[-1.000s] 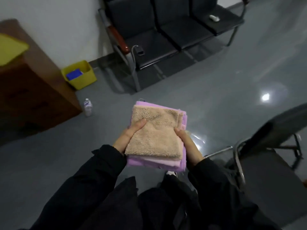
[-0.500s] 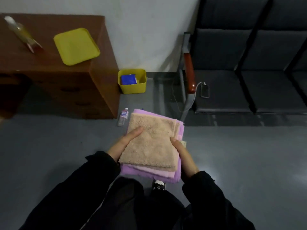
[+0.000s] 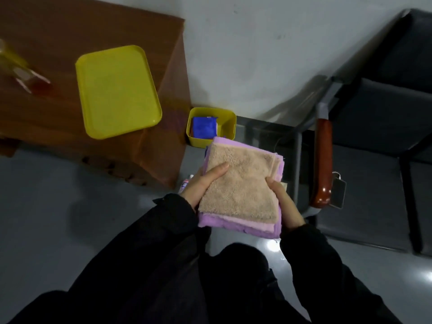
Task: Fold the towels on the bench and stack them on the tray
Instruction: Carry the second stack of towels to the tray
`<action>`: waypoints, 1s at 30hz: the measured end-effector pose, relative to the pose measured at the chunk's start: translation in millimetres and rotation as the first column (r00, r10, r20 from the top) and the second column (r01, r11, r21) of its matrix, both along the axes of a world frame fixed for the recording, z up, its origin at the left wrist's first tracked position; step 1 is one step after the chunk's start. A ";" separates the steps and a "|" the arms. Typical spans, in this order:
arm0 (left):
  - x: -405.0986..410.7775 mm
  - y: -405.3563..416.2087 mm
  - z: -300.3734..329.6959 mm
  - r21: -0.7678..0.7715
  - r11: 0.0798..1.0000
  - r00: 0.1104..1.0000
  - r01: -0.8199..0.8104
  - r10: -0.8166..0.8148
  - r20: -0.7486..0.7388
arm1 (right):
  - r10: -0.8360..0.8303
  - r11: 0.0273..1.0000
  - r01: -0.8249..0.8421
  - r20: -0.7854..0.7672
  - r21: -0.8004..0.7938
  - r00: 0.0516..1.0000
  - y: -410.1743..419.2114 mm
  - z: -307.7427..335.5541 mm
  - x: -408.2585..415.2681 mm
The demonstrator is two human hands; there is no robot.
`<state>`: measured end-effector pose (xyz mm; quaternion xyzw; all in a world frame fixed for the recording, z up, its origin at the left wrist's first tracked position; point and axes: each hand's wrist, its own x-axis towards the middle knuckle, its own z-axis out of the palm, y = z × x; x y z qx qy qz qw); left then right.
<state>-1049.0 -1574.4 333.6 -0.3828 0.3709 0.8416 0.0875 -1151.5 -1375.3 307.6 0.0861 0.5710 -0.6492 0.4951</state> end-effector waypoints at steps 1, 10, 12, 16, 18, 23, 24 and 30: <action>-23.3 -15.7 -1.6 0.004 1.000 1.000 -0.007 0.007 -0.004 | -0.012 1.000 0.012 0.001 0.024 1.000 -15.2 2.2 -22.9; -196.9 -120.5 -72.2 0.100 0.989 0.994 -0.107 0.107 0.000 | -0.001 0.991 -0.004 0.040 0.136 0.999 -128.8 -44.8 -211.6; -232.0 -136.5 -109.5 0.113 0.980 0.985 -0.166 0.160 0.058 | 0.019 0.988 -0.030 0.070 0.154 0.997 -155.3 -80.0 -253.0; -300.6 -174.6 -204.2 -0.006 0.959 0.948 -0.283 0.281 0.151 | 0.012 0.972 -0.011 -0.004 0.235 1.000 -218.6 -176.8 -331.0; -328.5 -198.2 -264.1 -0.111 0.940 0.926 -0.322 0.337 0.168 | 0.039 0.970 -0.029 -0.035 0.243 0.999 -250.4 -233.7 -361.5; -379.2 -250.1 -410.5 -0.188 0.936 0.927 -0.298 0.331 0.176 | 0.133 0.976 -0.148 0.103 0.159 0.986 -295.6 -379.1 -412.8; -386.3 -258.3 -436.5 -0.224 0.934 0.934 -0.277 0.317 0.167 | 0.167 0.974 -0.184 0.130 0.134 0.977 -300.9 -405.7 -419.9; -407.1 -284.6 -570.5 -0.254 0.936 0.948 -0.246 0.286 0.139 | 0.234 0.949 -0.232 0.015 0.215 0.972 -334.4 -536.8 -442.8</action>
